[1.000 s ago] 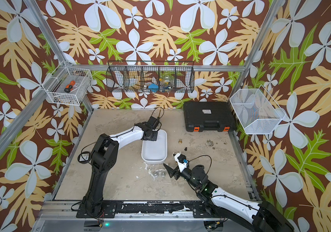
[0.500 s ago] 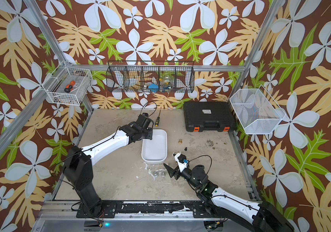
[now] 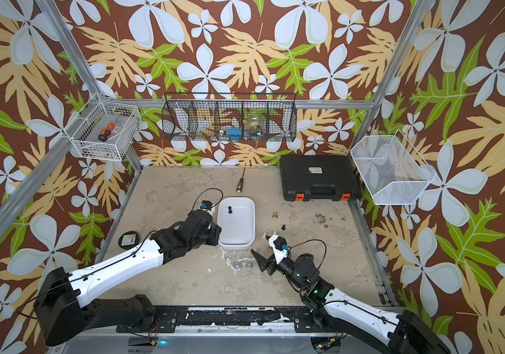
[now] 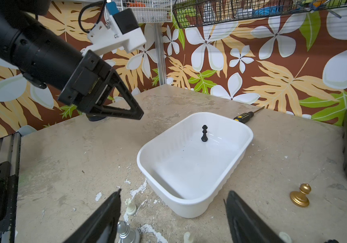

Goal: Put the chess pieces into the storage box
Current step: Pick up the chess piece at the center of the board.

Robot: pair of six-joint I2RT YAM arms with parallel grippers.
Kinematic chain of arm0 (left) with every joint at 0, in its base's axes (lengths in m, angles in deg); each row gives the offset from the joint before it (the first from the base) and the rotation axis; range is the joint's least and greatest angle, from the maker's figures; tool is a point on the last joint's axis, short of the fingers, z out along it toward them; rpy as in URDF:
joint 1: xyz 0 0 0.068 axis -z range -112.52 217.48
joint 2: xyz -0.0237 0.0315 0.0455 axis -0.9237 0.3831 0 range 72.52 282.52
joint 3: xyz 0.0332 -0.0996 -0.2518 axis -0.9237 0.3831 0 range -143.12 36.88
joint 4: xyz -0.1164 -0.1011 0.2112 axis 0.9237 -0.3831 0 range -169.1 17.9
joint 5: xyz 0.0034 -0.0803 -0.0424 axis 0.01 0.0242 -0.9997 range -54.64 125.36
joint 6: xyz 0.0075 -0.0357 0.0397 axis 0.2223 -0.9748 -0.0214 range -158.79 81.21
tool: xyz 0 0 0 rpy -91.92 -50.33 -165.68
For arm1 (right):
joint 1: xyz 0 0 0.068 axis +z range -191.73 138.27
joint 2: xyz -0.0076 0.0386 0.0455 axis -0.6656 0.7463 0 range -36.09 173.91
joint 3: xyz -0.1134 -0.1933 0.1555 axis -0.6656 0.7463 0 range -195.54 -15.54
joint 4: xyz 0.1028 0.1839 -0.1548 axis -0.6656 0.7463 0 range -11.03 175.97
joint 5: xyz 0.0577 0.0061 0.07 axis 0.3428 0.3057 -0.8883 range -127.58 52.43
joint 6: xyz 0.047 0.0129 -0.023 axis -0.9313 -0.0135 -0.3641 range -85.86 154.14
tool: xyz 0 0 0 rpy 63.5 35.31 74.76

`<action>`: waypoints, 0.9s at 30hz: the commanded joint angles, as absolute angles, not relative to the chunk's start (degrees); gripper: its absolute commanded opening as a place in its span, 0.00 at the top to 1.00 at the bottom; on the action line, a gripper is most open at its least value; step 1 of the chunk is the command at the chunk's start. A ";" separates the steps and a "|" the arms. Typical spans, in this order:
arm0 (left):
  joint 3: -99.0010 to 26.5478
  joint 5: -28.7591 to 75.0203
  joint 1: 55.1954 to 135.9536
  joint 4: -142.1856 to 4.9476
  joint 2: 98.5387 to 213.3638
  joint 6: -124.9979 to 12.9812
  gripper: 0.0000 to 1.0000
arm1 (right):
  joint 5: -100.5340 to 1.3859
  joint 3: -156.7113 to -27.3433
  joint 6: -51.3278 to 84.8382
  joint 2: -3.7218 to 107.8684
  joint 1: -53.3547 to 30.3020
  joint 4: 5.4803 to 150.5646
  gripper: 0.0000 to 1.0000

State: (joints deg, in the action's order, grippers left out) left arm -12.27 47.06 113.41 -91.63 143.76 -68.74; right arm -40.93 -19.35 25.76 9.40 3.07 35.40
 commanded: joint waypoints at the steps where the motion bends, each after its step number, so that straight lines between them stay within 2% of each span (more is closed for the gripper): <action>1: -8.95 44.16 115.83 -91.20 141.50 -72.86 0.68 | -42.34 -19.37 25.27 7.98 3.75 37.35 0.21; 5: -5.32 41.55 117.87 -89.26 141.38 -75.18 0.68 | -41.24 -17.89 25.95 6.22 3.87 34.98 0.21; 11: -1.80 39.40 119.33 -84.44 142.75 -76.42 0.68 | -43.37 -19.69 26.95 11.14 3.83 33.37 0.21; 27: -2.72 40.92 121.81 -82.85 151.10 -75.49 0.66 | -45.07 -19.40 27.38 10.94 3.88 31.87 0.21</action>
State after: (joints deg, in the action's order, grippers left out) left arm -1.97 39.85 121.47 -83.15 149.86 -75.98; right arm -44.08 -19.61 26.87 11.11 3.79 33.98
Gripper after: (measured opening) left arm 0.339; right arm 0.792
